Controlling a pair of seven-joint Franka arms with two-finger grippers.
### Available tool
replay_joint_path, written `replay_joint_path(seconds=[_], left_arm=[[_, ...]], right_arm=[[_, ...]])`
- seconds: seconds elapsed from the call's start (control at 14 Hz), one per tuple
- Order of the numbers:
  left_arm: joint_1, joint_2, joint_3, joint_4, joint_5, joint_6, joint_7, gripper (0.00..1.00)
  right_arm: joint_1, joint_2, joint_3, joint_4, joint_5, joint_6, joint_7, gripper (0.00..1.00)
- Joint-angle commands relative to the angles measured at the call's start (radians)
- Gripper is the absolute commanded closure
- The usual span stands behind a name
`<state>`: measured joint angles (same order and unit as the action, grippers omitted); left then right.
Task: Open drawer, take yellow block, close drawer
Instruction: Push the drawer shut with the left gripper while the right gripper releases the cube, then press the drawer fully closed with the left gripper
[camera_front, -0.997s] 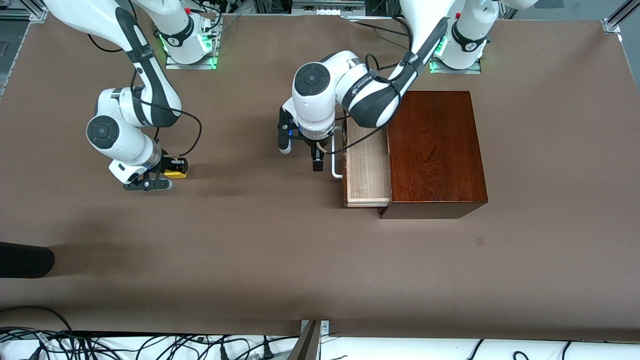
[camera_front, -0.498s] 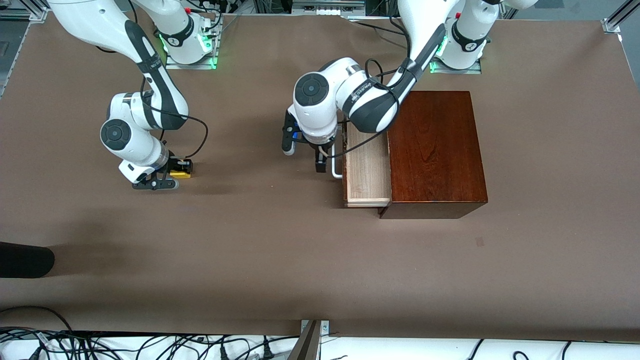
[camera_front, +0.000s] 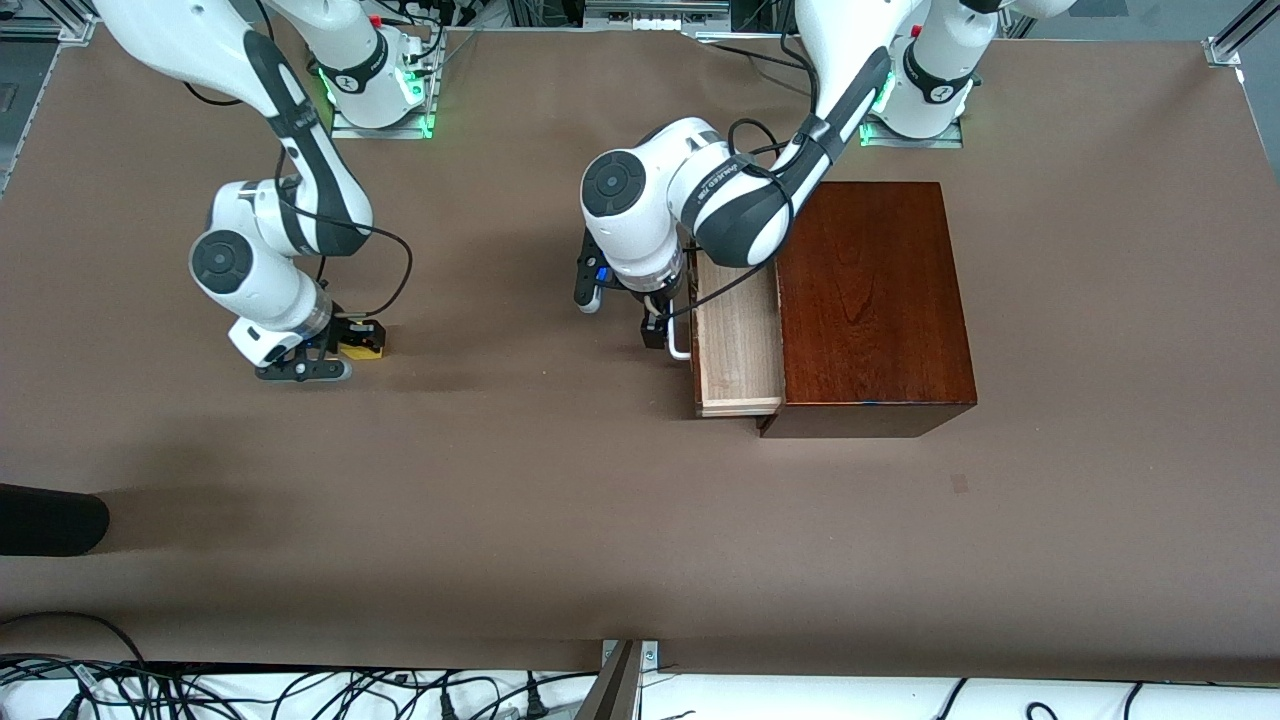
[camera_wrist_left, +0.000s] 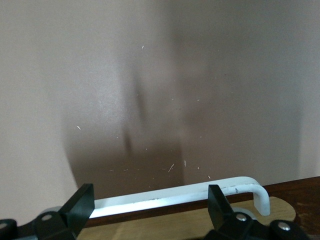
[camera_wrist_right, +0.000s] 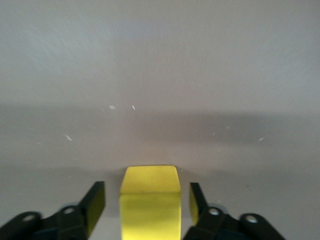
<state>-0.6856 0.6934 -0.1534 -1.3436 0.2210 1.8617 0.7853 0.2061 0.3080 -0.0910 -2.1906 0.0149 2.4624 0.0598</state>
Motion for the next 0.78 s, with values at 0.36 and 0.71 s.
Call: replay_joint_path(seconds=[0.36, 0.71], left_arm=[[0.026, -0.014, 0.035, -0.012, 0.107, -0.266, -0.001, 0.00], [0.028, -0.023, 0.066, -0.009, 0.107, -0.323, 0.000, 0.00]], right_arm=[[-0.008, -0.185, 0.063, 0.539, 0.008, -0.762, -0.046, 0.00], [-0.008, -0.306, 0.076, 0.635, 0.016, -0.973, -0.112, 0.00]])
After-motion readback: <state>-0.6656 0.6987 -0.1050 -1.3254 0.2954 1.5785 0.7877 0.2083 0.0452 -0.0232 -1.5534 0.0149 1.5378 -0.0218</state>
